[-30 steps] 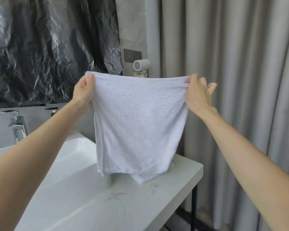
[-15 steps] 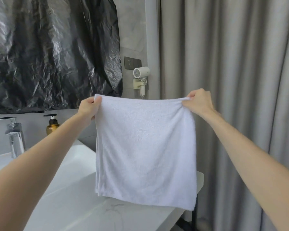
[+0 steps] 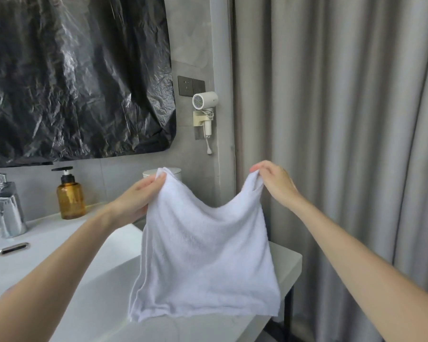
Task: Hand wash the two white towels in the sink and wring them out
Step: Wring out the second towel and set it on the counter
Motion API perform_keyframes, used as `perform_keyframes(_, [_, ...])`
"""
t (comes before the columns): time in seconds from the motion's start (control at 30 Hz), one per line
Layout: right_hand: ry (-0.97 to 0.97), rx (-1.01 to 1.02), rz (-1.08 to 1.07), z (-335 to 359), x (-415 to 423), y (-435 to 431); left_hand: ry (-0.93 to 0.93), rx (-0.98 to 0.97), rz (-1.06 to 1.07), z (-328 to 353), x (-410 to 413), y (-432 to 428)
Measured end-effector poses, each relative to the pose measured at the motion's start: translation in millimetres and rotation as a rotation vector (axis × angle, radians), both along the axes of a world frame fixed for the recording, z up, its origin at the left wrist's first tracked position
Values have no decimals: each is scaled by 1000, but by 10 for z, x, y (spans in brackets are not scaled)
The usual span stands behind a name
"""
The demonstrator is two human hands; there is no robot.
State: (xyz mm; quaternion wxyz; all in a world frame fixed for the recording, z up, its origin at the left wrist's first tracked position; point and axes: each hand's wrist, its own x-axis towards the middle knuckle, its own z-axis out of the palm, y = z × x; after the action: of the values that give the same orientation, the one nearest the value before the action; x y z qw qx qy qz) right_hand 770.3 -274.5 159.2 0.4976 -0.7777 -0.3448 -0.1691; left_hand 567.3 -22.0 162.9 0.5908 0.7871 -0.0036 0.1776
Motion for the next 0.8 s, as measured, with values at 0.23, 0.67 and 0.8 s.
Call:
perform_keyframes(0.23, [-13, -1, 492, 169, -431, 320, -69, 250, -82, 4, 184, -368])
perform_keyframes(0.67, [-210, -184, 444, 114, -654, 407, -67, 108, -37, -300, 207, -382])
perform_keyframes(0.8, [-53, -318, 493, -172, -667, 365, -72, -8, -37, -337, 136, -270])
